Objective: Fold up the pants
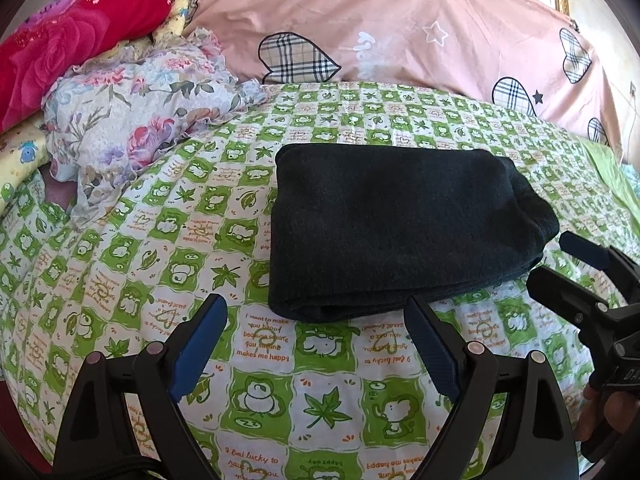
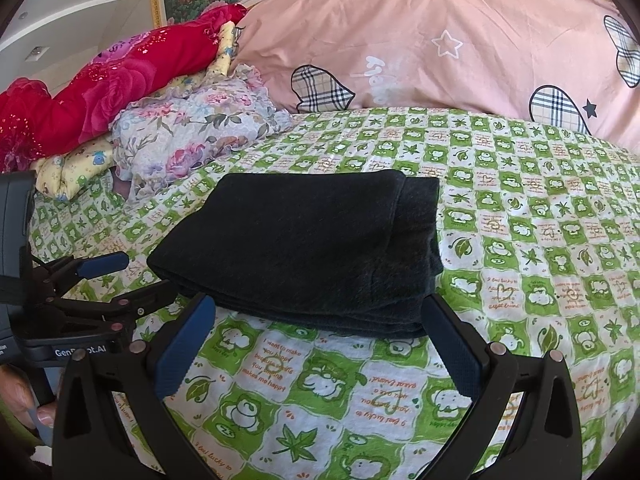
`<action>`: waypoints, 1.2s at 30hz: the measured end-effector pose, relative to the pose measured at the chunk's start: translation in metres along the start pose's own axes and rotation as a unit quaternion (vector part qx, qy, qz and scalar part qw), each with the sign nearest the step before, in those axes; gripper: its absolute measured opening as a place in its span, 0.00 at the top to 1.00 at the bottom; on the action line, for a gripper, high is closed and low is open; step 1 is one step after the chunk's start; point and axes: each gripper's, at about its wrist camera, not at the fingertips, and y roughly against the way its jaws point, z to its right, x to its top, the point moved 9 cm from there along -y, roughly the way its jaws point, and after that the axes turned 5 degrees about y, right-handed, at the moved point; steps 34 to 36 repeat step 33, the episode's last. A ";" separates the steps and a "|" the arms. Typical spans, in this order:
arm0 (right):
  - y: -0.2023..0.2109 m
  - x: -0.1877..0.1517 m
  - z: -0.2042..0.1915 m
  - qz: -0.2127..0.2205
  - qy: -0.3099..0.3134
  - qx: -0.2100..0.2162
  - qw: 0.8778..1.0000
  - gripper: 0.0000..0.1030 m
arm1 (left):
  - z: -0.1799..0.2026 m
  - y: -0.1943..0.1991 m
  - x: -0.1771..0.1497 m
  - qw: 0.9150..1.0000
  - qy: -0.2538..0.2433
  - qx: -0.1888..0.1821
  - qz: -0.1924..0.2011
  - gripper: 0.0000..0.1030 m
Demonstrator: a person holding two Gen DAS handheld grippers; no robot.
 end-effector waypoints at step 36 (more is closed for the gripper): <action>-0.012 0.009 0.028 -0.038 -0.020 -0.005 0.999 0.00 | 0.004 -0.005 0.030 0.999 -0.008 0.031 -0.009 0.15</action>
